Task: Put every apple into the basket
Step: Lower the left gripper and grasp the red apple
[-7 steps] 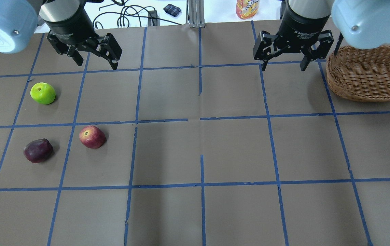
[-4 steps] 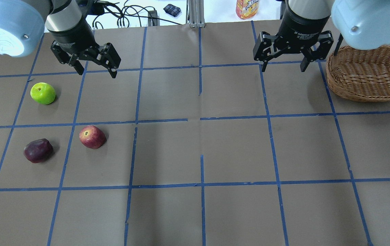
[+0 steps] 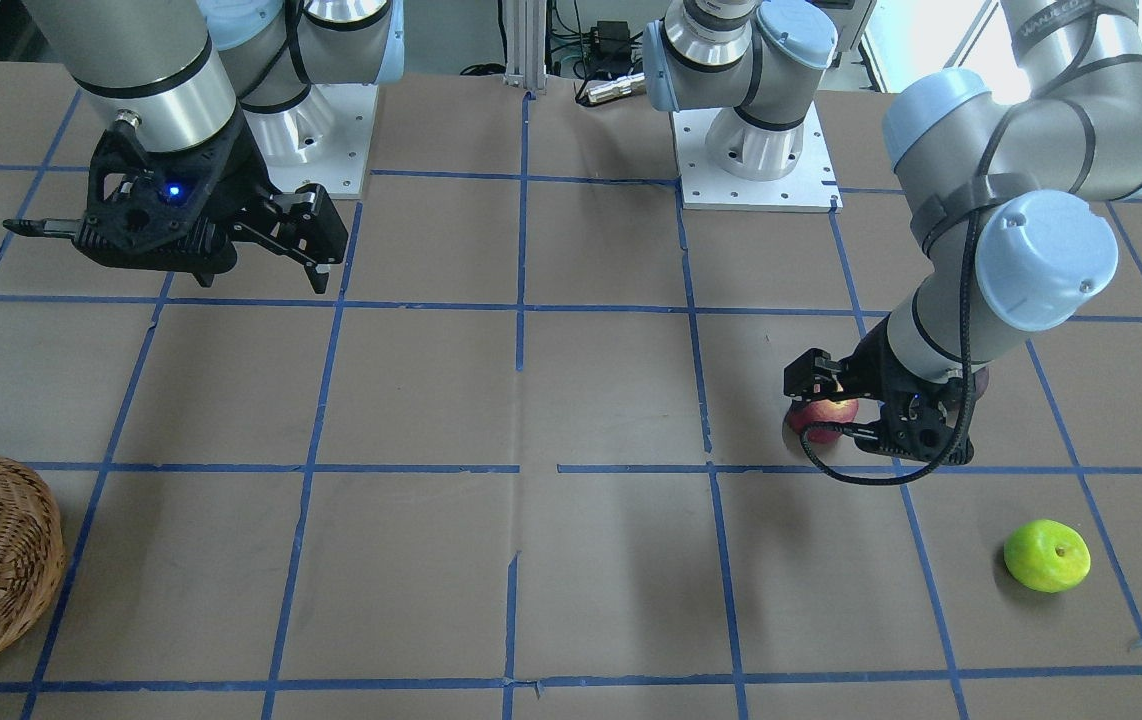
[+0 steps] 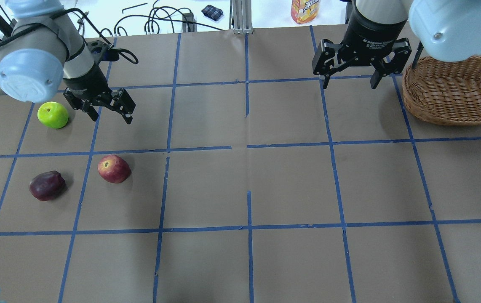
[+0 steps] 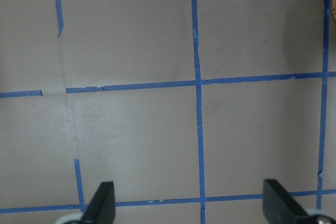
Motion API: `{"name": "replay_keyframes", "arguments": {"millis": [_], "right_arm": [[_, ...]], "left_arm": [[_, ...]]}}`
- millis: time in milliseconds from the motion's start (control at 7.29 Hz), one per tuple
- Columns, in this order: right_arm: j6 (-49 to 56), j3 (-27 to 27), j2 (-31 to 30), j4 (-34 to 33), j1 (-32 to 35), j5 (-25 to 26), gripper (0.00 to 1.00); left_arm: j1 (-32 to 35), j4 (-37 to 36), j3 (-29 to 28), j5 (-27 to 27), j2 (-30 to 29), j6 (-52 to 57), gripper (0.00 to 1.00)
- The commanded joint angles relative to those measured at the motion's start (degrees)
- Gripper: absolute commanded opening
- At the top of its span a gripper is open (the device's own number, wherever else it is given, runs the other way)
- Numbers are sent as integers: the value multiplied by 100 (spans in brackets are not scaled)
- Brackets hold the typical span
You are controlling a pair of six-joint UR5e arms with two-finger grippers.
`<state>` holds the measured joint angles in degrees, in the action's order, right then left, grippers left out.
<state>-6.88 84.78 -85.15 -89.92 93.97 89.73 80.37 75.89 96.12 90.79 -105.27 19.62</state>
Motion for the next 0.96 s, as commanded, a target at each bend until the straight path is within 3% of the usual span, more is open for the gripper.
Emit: {"name": "replay_keyframes", "arguments": {"millis": [0,549,686,824], "right_arm": [[2,-6,-10,0,7,0,100],[2,-6,-2,0,7,0,100],[2,3,-2,0,7,0,100],[2,3,-11,0,7,0,100]], "left_arm": [[-398,-678,633,-8,-64,594,100],[-655,-1163,1179,-17,-555,122,100],[-655,-1286,1389,-17,-591,87,94],[-672,-1418,1531,-8,-565,138,68]]}}
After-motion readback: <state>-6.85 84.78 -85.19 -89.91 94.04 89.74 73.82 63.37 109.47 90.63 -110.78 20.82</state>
